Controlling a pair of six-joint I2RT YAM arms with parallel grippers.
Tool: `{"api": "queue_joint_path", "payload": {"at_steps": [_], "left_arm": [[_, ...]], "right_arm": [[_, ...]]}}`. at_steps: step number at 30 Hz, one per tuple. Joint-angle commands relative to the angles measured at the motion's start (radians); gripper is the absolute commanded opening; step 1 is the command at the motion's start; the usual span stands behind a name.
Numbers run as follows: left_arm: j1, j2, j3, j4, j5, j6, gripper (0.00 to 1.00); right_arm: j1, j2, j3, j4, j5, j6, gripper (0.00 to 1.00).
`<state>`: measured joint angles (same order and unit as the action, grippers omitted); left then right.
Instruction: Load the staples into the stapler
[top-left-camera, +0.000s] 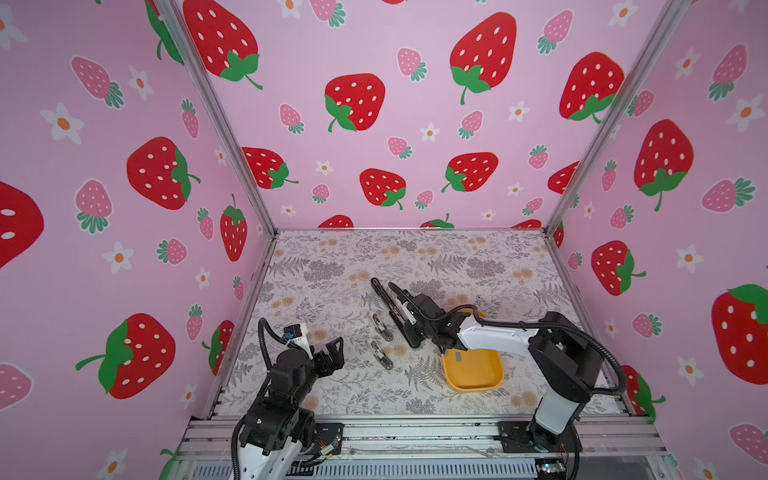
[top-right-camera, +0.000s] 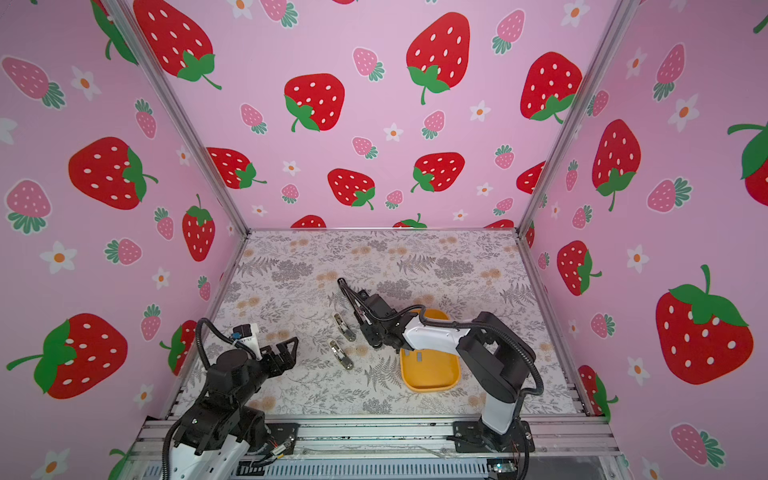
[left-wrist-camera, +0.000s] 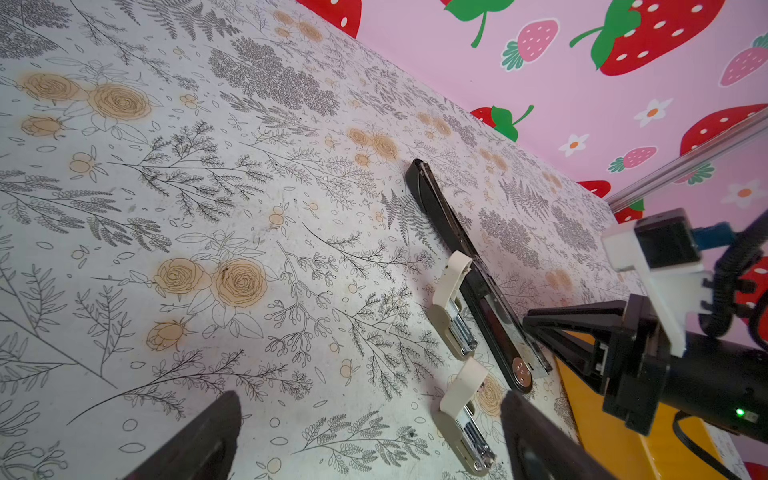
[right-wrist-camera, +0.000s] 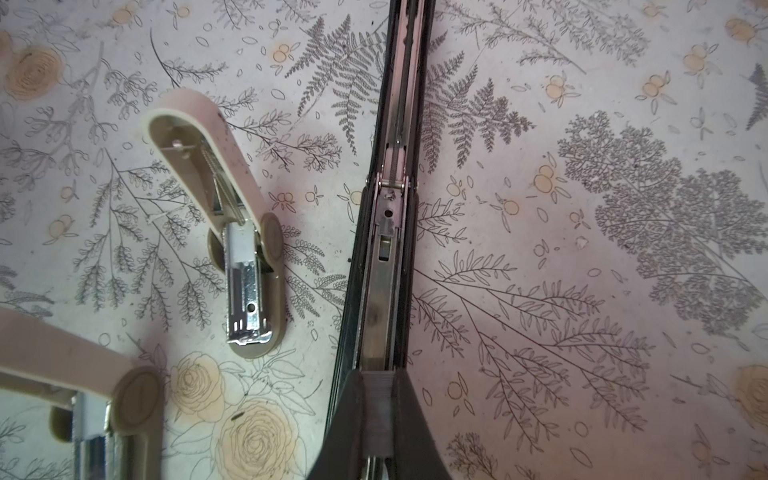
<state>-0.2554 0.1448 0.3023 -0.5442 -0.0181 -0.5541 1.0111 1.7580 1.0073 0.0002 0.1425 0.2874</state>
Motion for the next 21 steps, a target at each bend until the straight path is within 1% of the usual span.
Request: {"api": "queue_joint_path", "payload": {"at_steps": [1, 6, 11, 21], "left_arm": [[-0.004, -0.009, -0.011, -0.011, -0.011, -0.009, 0.99], [-0.004, -0.012, -0.011, -0.012, -0.011, -0.008, 0.99], [-0.003, -0.013, -0.011, -0.012, -0.011, -0.009, 0.99], [-0.004, -0.014, -0.01, -0.014, -0.01, -0.009, 0.99]], "right_arm": [[0.0, -0.038, 0.022, -0.004, 0.019, 0.013, 0.0], [0.0, -0.028, 0.014, 0.041, 0.021, 0.03, 0.0], [0.001, -0.003, 0.017, 0.08, -0.013, 0.027, 0.01], [-0.005, 0.037, 0.02, 0.11, -0.025, 0.024, 0.01]]}}
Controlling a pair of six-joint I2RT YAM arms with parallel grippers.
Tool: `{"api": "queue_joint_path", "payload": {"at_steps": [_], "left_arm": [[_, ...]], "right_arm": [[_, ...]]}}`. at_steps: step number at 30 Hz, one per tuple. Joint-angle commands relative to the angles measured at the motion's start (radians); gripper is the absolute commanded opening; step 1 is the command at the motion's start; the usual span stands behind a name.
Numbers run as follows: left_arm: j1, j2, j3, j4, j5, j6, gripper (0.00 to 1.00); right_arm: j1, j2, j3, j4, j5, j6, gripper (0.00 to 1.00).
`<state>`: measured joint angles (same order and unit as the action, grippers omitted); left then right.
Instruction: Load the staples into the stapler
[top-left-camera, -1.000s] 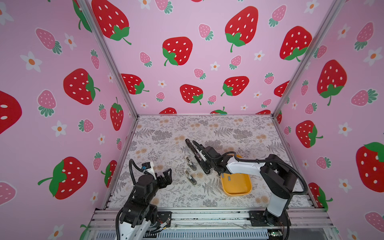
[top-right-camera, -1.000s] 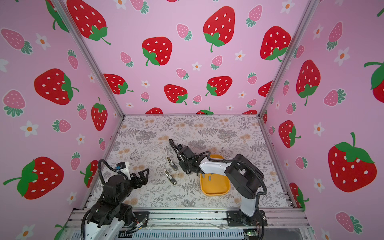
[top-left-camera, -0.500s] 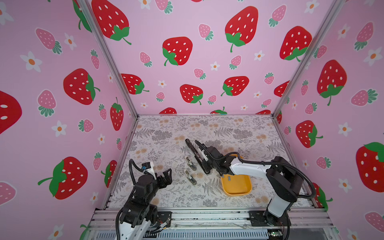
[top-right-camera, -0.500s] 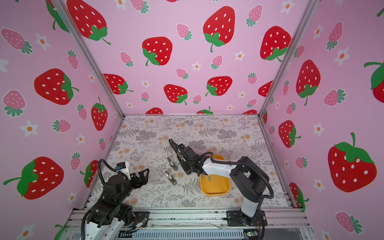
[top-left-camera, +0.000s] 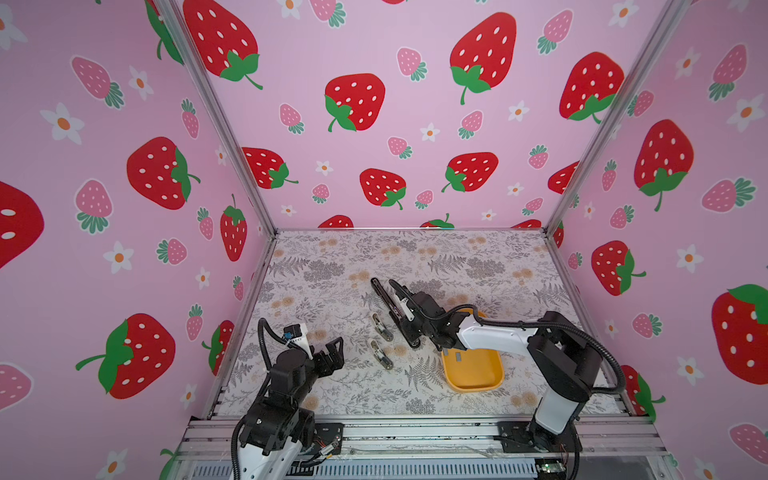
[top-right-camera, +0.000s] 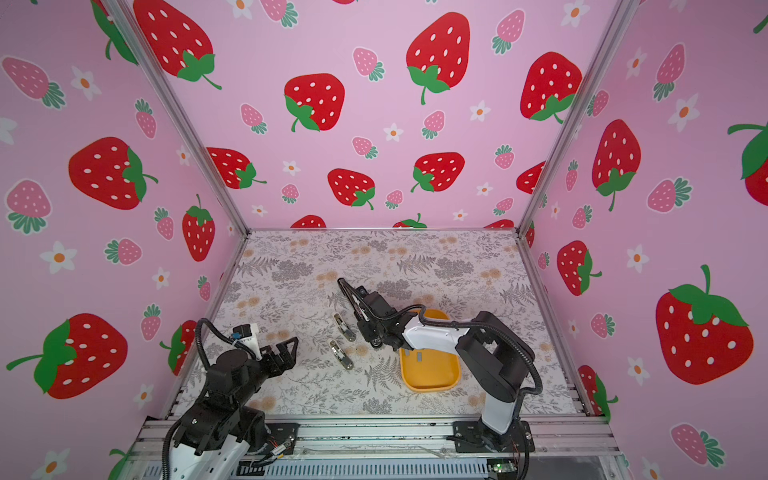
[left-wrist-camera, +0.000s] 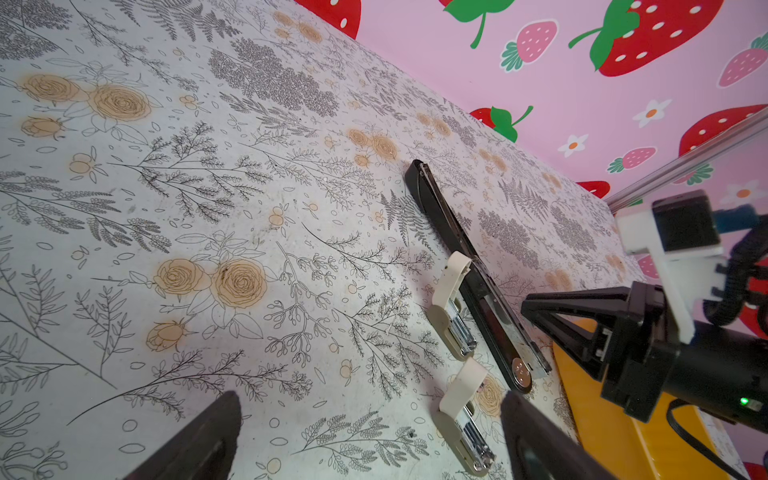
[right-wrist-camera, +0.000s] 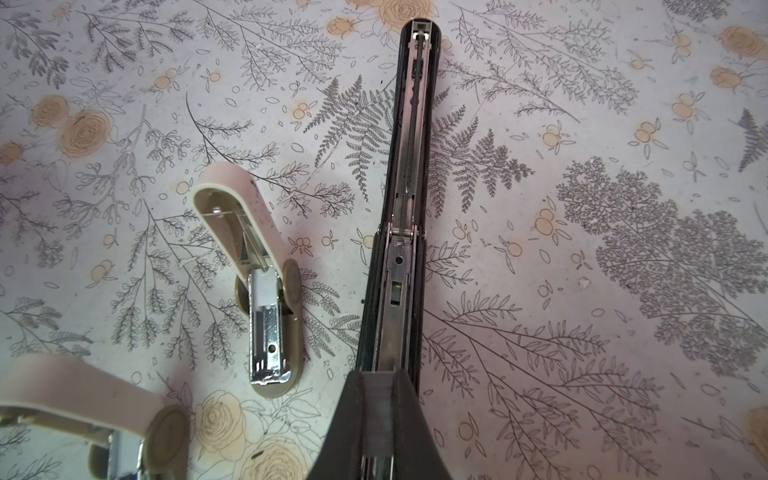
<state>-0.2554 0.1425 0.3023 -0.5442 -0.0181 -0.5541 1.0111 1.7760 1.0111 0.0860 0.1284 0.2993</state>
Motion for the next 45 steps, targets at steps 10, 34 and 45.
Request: {"api": "queue_joint_path", "payload": {"at_steps": [10, 34, 45], "left_arm": [[-0.004, -0.012, -0.011, -0.014, -0.011, -0.009, 0.99], [-0.004, -0.007, -0.011, -0.013, -0.014, -0.009, 0.99], [-0.004, -0.004, -0.01, -0.012, -0.014, -0.01, 0.99]], "right_arm": [[-0.017, 0.036, 0.007, 0.041, -0.023, 0.026, 0.0], [-0.031, 0.058, 0.006, 0.039, -0.032, 0.034, 0.0], [-0.032, 0.066, 0.01, 0.034, -0.032, 0.035, 0.0]]}}
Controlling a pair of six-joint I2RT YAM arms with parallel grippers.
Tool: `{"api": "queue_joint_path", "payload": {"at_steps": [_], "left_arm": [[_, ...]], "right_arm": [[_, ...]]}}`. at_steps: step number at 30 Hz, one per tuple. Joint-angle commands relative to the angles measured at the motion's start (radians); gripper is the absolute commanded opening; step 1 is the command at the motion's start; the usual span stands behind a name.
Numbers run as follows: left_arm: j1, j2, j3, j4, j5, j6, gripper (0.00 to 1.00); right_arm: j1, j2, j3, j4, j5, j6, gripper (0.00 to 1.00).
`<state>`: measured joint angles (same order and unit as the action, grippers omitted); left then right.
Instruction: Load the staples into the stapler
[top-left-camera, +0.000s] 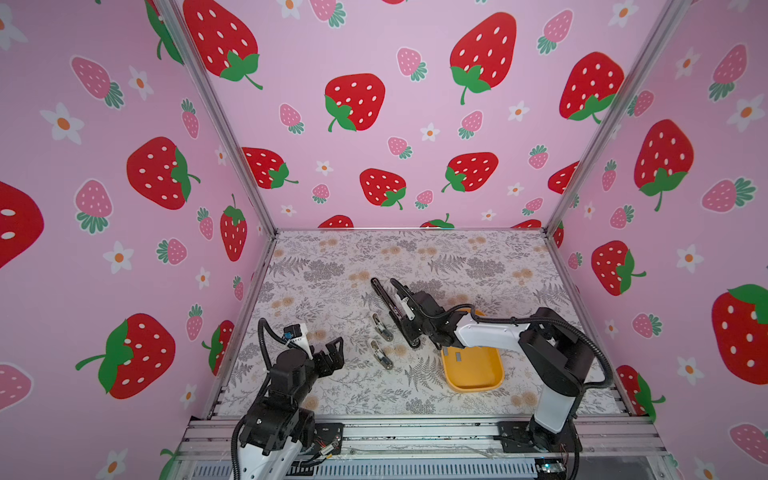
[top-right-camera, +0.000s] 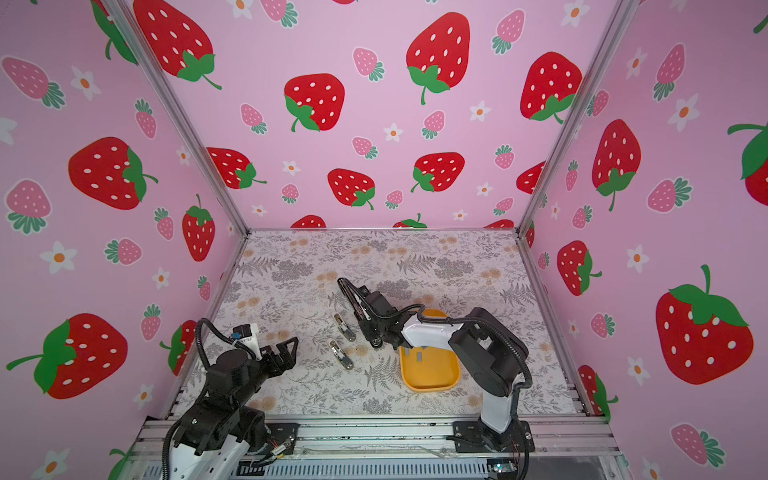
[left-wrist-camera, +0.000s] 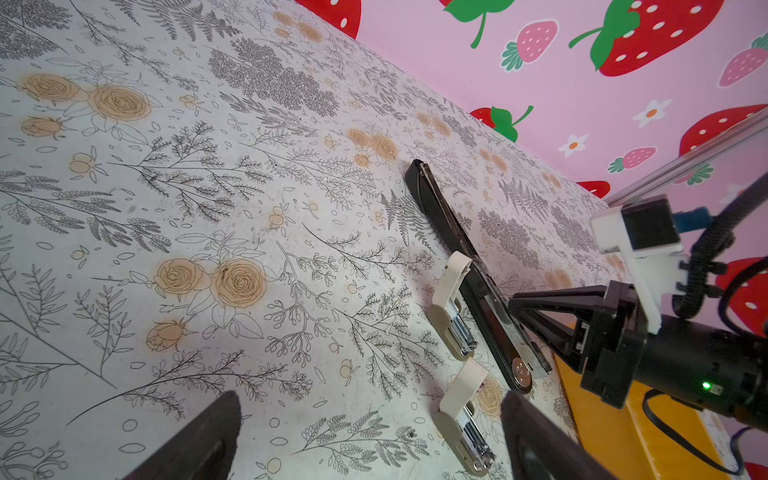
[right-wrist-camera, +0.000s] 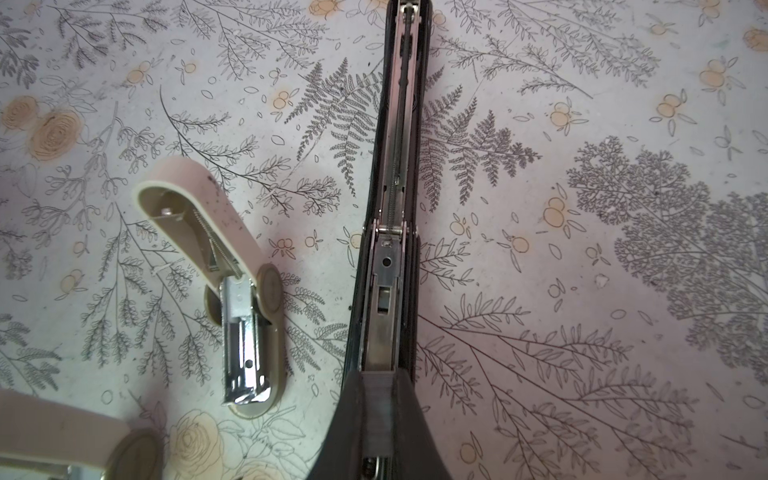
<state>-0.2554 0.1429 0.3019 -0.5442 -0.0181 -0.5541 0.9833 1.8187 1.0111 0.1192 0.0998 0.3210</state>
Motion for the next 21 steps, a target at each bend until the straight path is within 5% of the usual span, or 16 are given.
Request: {"api": "queue_joint_path", "payload": {"at_steps": [1, 21], "left_arm": [[-0.003, -0.005, -0.009, -0.013, -0.014, -0.009, 0.99], [-0.004, -0.005, -0.01, -0.013, -0.014, -0.009, 0.99]], "right_arm": [[-0.005, 0.025, 0.01, 0.001, -0.005, 0.012, 0.0], [-0.004, -0.013, -0.006, 0.013, -0.001, 0.016, 0.0]]}}
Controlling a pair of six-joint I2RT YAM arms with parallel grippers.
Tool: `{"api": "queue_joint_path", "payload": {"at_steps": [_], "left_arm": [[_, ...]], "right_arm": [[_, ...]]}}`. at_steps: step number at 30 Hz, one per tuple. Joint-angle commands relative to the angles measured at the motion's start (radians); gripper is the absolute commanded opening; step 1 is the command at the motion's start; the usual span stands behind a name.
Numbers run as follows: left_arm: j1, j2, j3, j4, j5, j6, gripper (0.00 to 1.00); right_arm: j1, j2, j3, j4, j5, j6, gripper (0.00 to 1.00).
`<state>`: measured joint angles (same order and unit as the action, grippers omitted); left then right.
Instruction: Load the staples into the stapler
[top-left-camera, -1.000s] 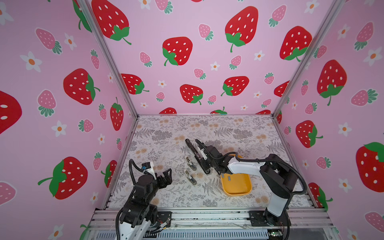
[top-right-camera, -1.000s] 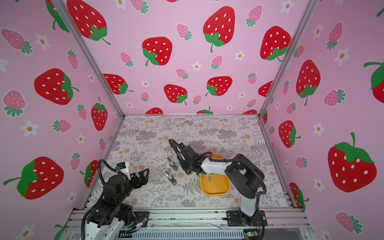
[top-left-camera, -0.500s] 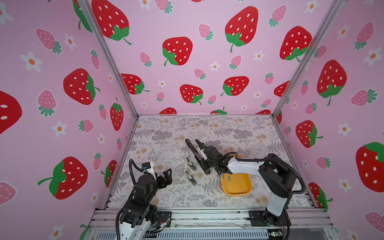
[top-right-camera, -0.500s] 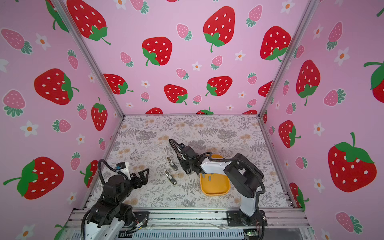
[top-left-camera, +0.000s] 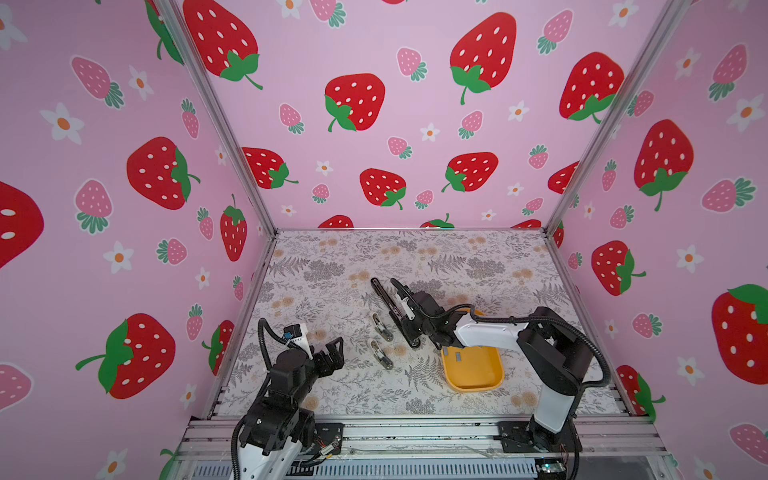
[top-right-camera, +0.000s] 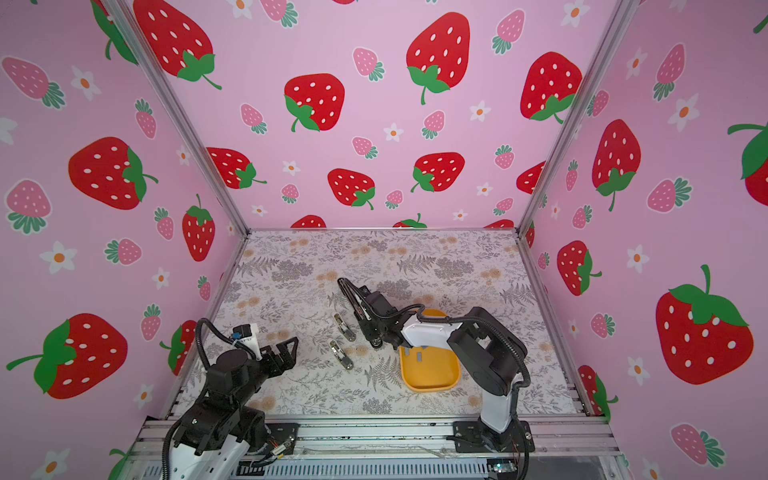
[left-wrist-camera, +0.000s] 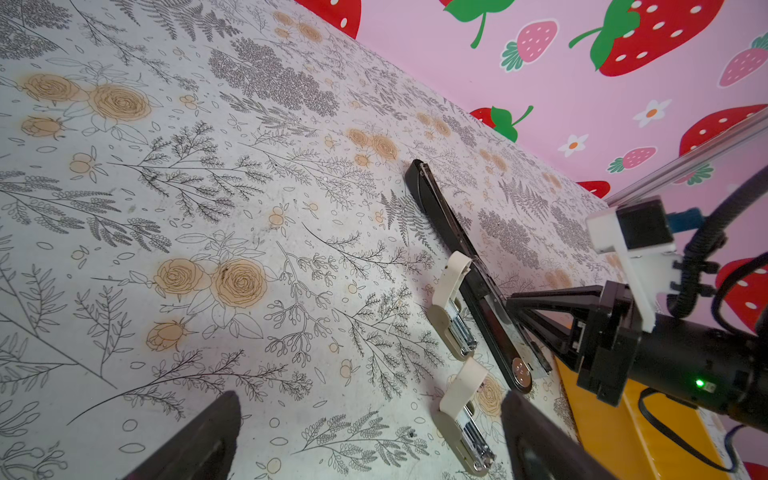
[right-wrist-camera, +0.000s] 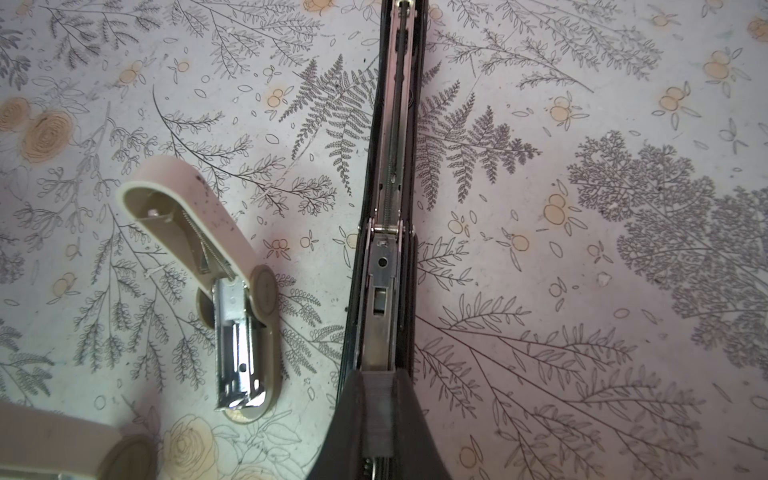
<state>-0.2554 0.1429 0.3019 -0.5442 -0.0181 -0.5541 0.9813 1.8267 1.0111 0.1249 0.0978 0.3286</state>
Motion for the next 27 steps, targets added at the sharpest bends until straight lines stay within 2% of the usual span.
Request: {"api": "queue_joint_path", "payload": {"at_steps": [1, 6, 27], "left_arm": [[-0.004, -0.005, -0.01, -0.012, -0.014, -0.01, 0.99], [-0.004, -0.006, -0.01, -0.013, -0.014, -0.01, 0.99], [-0.003, -0.006, -0.01, -0.013, -0.014, -0.009, 0.99]], "right_arm": [[-0.001, -0.032, -0.013, 0.014, 0.0, 0.007, 0.0], [-0.002, -0.064, -0.034, 0.034, 0.002, 0.006, 0.0], [-0.002, -0.006, -0.007, 0.021, -0.024, 0.015, 0.0]]}}
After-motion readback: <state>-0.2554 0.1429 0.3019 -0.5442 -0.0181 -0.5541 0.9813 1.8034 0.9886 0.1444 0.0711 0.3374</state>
